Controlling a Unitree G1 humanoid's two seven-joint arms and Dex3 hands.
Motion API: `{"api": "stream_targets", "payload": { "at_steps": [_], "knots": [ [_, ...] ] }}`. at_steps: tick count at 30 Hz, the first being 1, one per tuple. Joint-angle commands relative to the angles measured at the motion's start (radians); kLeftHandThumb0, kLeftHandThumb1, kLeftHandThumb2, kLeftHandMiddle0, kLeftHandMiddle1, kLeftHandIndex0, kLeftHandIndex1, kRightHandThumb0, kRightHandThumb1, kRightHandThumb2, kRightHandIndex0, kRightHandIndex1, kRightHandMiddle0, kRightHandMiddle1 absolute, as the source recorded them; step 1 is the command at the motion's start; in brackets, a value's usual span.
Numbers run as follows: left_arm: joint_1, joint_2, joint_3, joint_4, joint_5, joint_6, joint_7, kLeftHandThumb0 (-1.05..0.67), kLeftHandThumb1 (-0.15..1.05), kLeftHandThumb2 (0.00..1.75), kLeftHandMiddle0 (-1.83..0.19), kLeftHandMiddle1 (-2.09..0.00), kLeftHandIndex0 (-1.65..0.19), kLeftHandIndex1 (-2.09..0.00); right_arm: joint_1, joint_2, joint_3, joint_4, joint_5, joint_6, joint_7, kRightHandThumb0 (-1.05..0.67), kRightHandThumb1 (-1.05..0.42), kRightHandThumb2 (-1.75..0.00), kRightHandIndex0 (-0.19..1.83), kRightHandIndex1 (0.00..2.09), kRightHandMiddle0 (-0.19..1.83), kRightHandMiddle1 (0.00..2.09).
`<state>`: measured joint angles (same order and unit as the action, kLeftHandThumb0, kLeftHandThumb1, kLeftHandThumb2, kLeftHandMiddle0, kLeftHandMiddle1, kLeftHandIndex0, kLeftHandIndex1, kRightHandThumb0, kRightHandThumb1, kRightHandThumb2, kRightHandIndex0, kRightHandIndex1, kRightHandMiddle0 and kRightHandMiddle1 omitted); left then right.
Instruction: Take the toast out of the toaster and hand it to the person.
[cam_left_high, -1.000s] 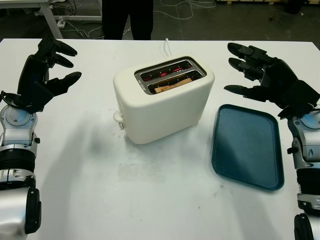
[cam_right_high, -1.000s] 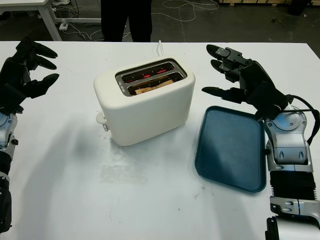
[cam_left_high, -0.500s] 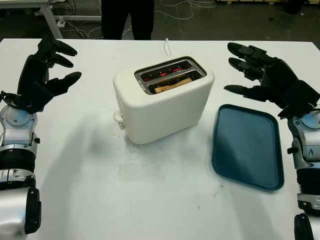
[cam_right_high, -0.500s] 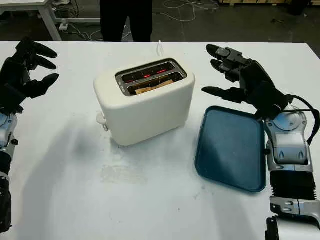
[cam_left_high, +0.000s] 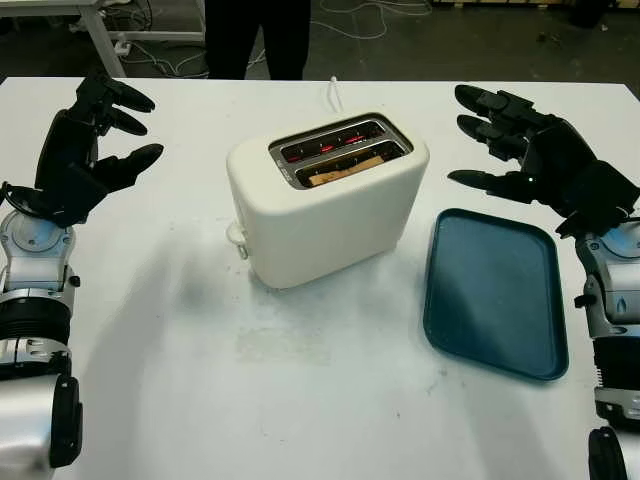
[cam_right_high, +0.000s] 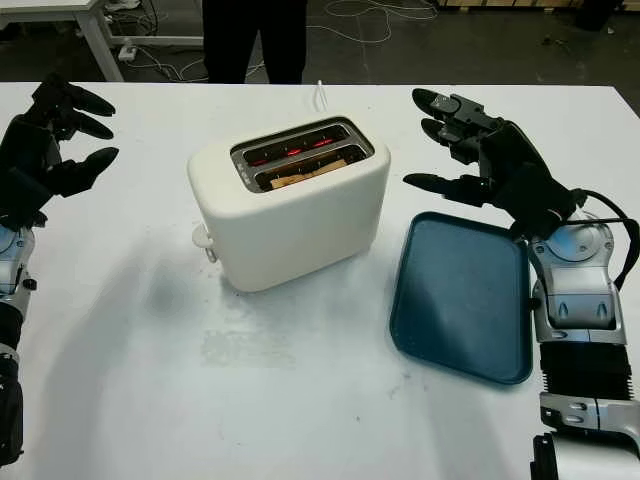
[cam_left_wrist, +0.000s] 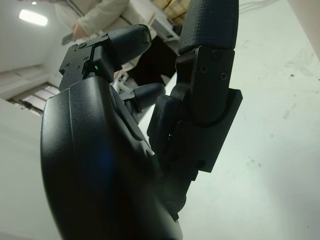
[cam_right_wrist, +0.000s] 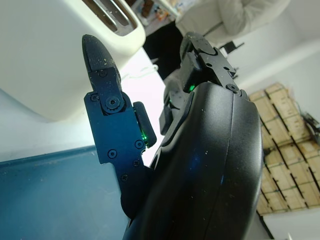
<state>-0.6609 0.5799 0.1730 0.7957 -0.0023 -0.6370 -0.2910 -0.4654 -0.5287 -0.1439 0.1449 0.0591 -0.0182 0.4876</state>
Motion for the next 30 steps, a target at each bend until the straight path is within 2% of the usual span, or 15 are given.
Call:
{"api": "stream_targets", "payload": {
  "at_steps": [1, 8, 12, 17, 24, 30],
  "knots": [
    [0.01, 0.006, -0.001, -0.006, -0.003, -0.005, -0.006, -1.05, 0.92, 0.33, 0.0, -1.66, 0.0, -1.57, -0.002, -0.004, 0.007, -0.005, -0.002, -0.02, -0.003, -0.49, -0.84, 0.0, 0.29, 0.01, 0.29, 0.0],
    [0.012, 0.012, 0.004, -0.009, 0.002, -0.026, 0.003, -1.05, 0.92, 0.35, 0.0, -1.64, 0.0, -1.54, -0.002, -0.007, 0.001, -0.029, 0.002, -0.01, -0.005, -0.49, -0.84, 0.0, 0.29, 0.01, 0.29, 0.0],
    [0.016, 0.01, 0.001, -0.022, 0.007, -0.001, 0.009, -1.05, 0.92, 0.35, 0.0, -1.64, -0.01, -1.54, -0.003, -0.01, 0.001, -0.03, 0.001, 0.005, -0.005, -0.54, -0.84, 0.0, 0.29, 0.01, 0.3, 0.01],
    [0.012, 0.005, 0.001, -0.015, 0.001, -0.011, 0.003, -1.05, 0.92, 0.33, 0.0, -1.64, -0.01, -1.54, -0.003, -0.009, 0.001, -0.02, 0.003, -0.004, -0.002, -0.48, -0.83, 0.0, 0.29, 0.01, 0.3, 0.0],
    [0.01, 0.004, 0.002, -0.01, -0.004, -0.017, -0.002, -1.05, 0.92, 0.34, 0.0, -1.64, -0.01, -1.54, 0.001, -0.01, 0.0, -0.023, -0.001, -0.009, -0.005, -0.54, -0.84, 0.0, 0.29, 0.01, 0.3, 0.0],
    [0.01, 0.003, 0.003, -0.014, -0.008, -0.01, -0.006, -1.05, 0.92, 0.34, 0.0, -1.65, -0.01, -1.54, 0.003, -0.009, 0.0, -0.025, -0.001, -0.008, -0.006, -0.53, -0.84, 0.0, 0.29, 0.01, 0.3, 0.0]
  ]
}}
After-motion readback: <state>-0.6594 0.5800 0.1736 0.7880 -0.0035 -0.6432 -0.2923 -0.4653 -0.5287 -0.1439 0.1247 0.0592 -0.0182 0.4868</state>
